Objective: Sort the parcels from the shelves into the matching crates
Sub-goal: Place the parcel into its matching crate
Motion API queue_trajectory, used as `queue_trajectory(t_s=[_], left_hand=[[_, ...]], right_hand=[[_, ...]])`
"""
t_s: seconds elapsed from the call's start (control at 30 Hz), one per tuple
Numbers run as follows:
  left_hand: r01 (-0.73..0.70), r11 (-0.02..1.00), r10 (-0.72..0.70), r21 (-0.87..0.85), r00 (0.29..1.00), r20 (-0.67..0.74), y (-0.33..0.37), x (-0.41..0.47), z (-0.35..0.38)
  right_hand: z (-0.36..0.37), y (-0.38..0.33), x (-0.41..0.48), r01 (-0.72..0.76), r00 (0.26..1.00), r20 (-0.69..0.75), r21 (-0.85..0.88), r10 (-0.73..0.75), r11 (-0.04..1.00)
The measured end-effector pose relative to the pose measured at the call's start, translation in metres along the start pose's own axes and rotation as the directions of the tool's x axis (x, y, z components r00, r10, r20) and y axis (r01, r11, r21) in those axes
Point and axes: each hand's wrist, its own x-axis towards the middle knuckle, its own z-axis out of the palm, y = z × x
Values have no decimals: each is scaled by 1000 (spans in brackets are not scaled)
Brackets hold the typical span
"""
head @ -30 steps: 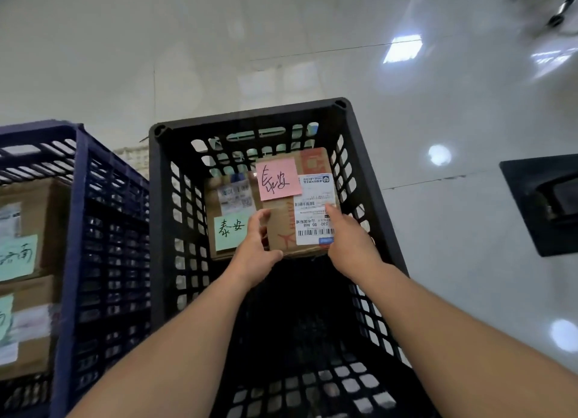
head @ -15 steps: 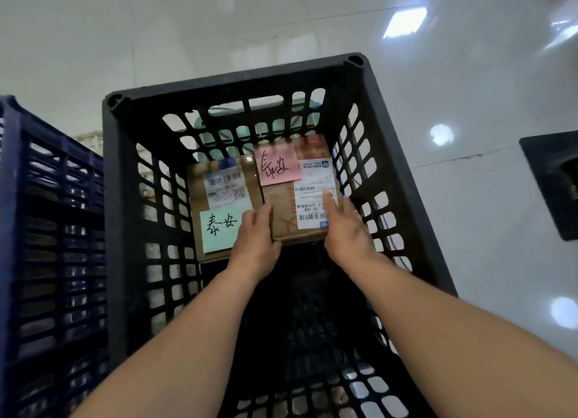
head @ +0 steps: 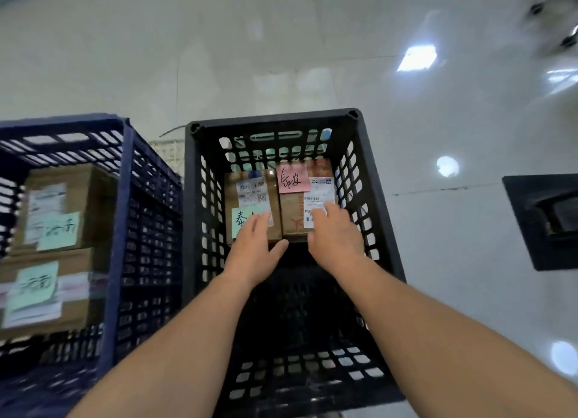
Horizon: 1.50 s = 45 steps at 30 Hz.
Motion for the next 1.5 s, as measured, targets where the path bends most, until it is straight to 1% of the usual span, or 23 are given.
queue_trajectory(t_s=[0.13,0.23,0.37,0.43,0.57,0.67,0.73,0.83,0.97,1.17,1.27,1.43,1.5], left_hand=[[25,998,-19,61,996,-91,13,-51,-36],[67,997,-63,28,987,-147,23,-97,-61],[119,993,-117,-5,971,-208,32,-167,-85],[154,988,-151,-11,953,-261,32,-203,-94],[242,970,-229,-15,893,-388,19,-277,-113],[336,940,-317,-48,816,-484,-2,-337,-128],[390,918,-366,-68,771,-521,-14,-370,-137],[484,866,-465,-126,686,-560,-40,-435,-148],[560,808,-541,-182,584,-606,-82,-517,-152],[644,703,-657,-300,429,-620,-152,-644,-133],[685,640,-701,-349,334,-630,-187,-717,-121],[767,520,-728,-377,167,-665,-236,-841,-96],[786,468,-743,-403,104,-661,-251,-887,-79]], right_hand=[[-44,-18,-38,112,992,-52,-22,-113,993],[-72,-34,-74,203,977,-53,-66,-206,977],[-98,-62,-129,337,938,-44,-119,-344,934],[-109,-78,-157,411,905,-54,-143,-422,900],[-132,-114,-205,575,797,-58,-233,-601,785],[-142,-155,-239,668,704,-43,-299,-709,681],[-148,-182,-260,708,652,-35,-331,-758,624],[-146,-232,-310,789,530,-8,-363,-848,496],[-128,-293,-380,857,379,19,-385,-925,343],[-80,-368,-499,896,194,94,-423,-976,138],[-54,-406,-565,907,99,121,-420,-988,40],[-11,-459,-684,903,-104,167,-397,-980,-163],[8,-473,-729,900,-158,182,-377,-970,-218]])
